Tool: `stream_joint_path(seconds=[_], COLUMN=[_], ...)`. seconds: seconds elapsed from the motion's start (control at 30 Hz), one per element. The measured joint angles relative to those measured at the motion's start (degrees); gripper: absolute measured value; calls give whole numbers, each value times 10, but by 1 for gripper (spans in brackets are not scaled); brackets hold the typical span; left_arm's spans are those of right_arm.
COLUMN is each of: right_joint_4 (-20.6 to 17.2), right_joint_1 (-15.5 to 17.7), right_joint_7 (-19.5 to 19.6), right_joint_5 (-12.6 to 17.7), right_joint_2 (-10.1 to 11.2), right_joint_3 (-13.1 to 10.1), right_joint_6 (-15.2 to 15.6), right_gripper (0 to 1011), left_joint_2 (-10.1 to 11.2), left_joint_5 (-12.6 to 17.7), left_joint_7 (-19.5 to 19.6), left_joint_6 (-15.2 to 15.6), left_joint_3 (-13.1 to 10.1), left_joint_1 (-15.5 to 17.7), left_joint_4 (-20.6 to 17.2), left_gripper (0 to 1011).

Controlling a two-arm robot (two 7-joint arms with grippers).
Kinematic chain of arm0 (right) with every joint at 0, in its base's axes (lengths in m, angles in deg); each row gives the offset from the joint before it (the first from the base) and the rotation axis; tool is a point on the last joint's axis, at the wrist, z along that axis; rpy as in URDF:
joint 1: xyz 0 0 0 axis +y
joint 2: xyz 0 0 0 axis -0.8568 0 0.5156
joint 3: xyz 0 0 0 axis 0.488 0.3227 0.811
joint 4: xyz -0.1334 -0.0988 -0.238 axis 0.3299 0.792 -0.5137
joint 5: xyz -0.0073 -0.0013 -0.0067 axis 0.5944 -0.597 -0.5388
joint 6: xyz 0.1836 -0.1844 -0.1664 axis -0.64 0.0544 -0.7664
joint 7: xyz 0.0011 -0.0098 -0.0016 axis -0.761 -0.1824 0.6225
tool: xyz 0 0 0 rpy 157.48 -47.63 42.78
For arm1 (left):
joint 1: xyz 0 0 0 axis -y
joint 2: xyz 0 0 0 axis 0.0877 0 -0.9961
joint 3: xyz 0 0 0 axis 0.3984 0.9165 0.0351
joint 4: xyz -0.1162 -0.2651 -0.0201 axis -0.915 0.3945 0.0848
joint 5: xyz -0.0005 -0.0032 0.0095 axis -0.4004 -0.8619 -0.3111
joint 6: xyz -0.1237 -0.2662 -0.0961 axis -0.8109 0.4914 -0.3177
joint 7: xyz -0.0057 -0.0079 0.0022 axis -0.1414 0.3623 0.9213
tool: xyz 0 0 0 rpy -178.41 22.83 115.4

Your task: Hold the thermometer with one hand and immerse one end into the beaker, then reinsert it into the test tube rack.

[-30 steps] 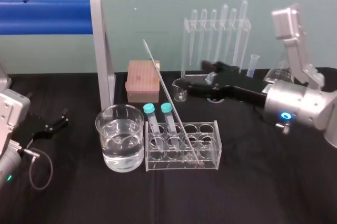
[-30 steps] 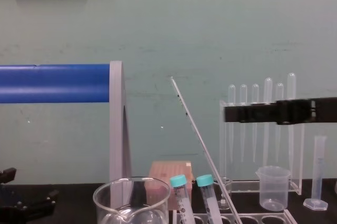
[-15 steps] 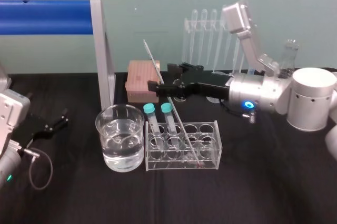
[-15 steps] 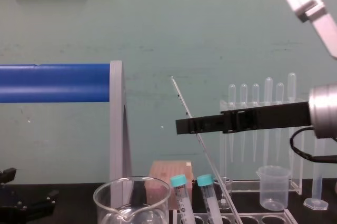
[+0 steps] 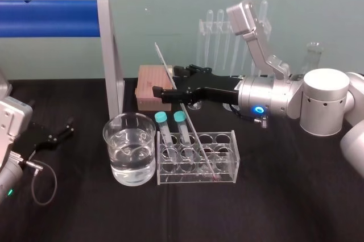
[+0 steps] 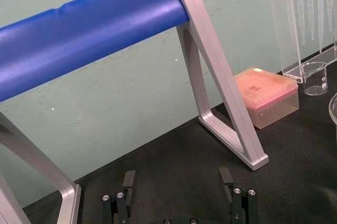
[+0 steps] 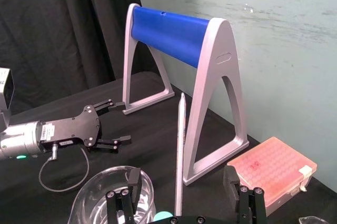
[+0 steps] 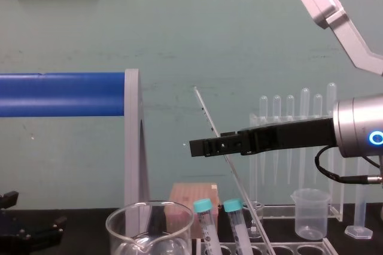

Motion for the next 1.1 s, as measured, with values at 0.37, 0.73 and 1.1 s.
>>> stream_joint_path(seconds=[0.37, 0.73, 1.1], right_joint_4=[-3, -3, -4], right_joint_1=[3, 4, 4], right_joint_7=[1, 1, 1], right_joint_5=[3, 4, 5], right_joint_2=[1, 1, 1], right_joint_3=[-3, -4, -5], right_joint_6=[3, 4, 5], right_gripper=[841, 513, 151], left_joint_2=[0, 0, 0], left_joint_5=[0, 0, 0], left_joint_7=[0, 0, 0], left_joint_6=[0, 0, 0], left_joint_3=[0, 0, 0], left_joint_1=[0, 0, 0], left_joint_4=[0, 0, 0], left_gripper=[1008, 1008, 1008])
